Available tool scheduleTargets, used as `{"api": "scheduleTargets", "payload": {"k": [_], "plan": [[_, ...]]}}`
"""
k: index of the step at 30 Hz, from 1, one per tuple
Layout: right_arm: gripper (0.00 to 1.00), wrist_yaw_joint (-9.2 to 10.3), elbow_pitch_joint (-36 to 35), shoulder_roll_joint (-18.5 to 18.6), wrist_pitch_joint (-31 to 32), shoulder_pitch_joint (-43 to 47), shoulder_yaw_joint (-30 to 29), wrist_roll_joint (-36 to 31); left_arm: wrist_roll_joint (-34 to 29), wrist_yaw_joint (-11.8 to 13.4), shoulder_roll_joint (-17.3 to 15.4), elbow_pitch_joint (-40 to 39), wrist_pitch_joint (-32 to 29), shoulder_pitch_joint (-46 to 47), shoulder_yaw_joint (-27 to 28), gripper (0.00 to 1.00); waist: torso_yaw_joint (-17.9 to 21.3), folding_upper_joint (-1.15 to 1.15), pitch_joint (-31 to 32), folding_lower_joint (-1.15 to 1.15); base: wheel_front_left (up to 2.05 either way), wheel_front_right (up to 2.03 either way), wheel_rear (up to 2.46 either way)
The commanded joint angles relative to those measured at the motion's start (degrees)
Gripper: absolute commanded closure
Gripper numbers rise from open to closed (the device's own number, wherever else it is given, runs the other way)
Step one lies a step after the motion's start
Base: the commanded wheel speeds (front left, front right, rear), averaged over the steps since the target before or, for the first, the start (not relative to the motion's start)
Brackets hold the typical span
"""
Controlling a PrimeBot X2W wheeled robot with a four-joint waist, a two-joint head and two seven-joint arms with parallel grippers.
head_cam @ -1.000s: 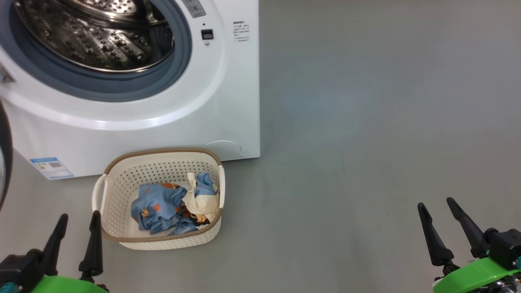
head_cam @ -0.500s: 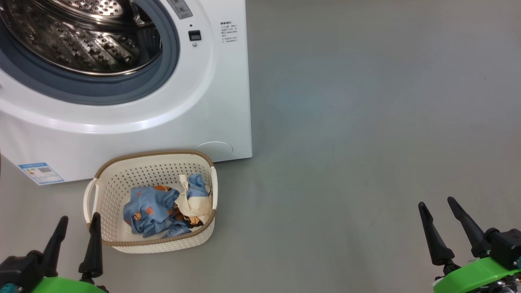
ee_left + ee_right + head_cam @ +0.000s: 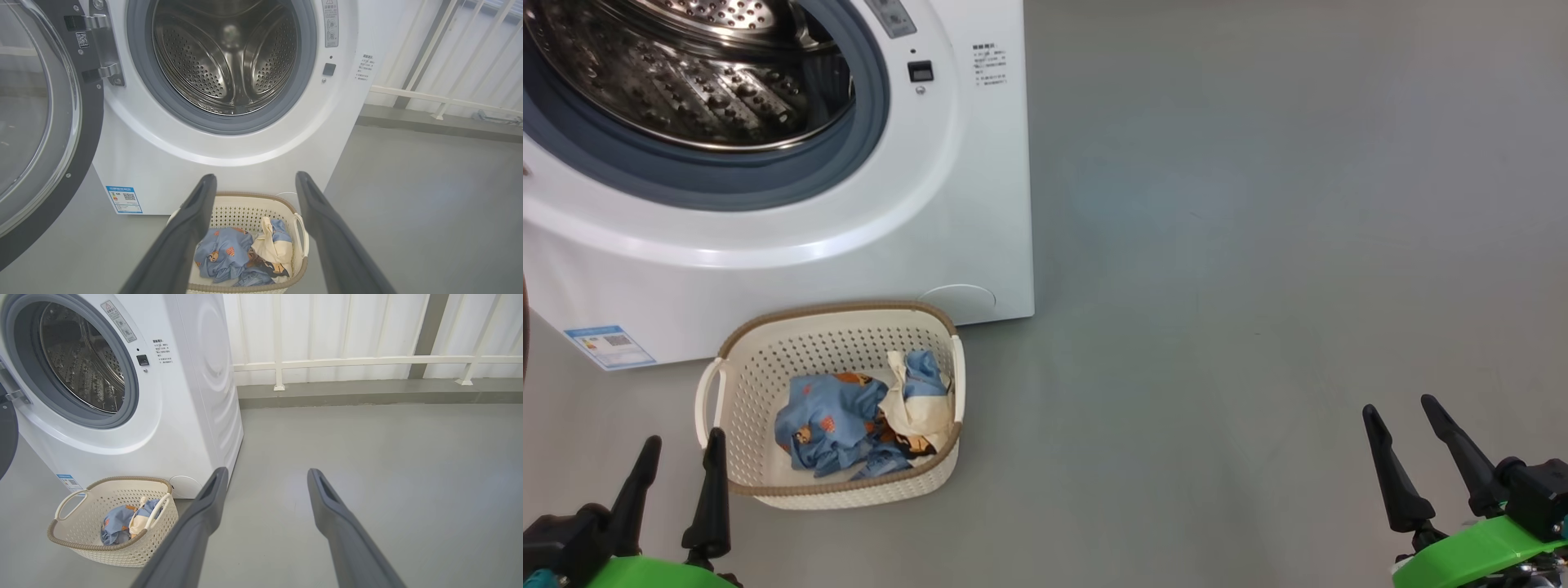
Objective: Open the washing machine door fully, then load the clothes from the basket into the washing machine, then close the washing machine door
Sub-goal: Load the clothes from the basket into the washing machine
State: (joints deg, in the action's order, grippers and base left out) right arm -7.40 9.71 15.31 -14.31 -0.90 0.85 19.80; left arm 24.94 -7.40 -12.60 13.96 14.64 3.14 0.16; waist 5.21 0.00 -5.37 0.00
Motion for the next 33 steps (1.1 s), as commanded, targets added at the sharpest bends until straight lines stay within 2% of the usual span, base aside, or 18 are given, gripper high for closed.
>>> {"api": "scheduleTargets", "payload": {"k": [1, 26, 33], "plan": [[0.0, -0.09, -1.5, 1.1, -0.7, 0.1, 1.0, -0.1, 0.2, -0.1, -1.8, -1.0, 0.4, 1.0, 1.8, 0.0, 0.0, 0.0, 0.0, 0.0, 0.58, -1.28, 0.7], [0.0, -0.09, -1.6, 0.6, -0.7, -0.5, 1.2, -0.1, -0.5, -0.1, -2.2, -1.7, 0.4, 2.2, 1.2, 0.0, -0.2, 0.0, -1.5, 0.0, 0.7, -1.59, 0.89], [0.0, -0.09, -1.5, 0.6, -0.7, -0.9, 1.4, -0.1, -0.6, -0.1, -1.4, -2.3, 0.4, 2.3, 0.9, 0.0, -0.4, 0.0, -1.8, 0.0, 0.44, -0.6, 0.16]]}}
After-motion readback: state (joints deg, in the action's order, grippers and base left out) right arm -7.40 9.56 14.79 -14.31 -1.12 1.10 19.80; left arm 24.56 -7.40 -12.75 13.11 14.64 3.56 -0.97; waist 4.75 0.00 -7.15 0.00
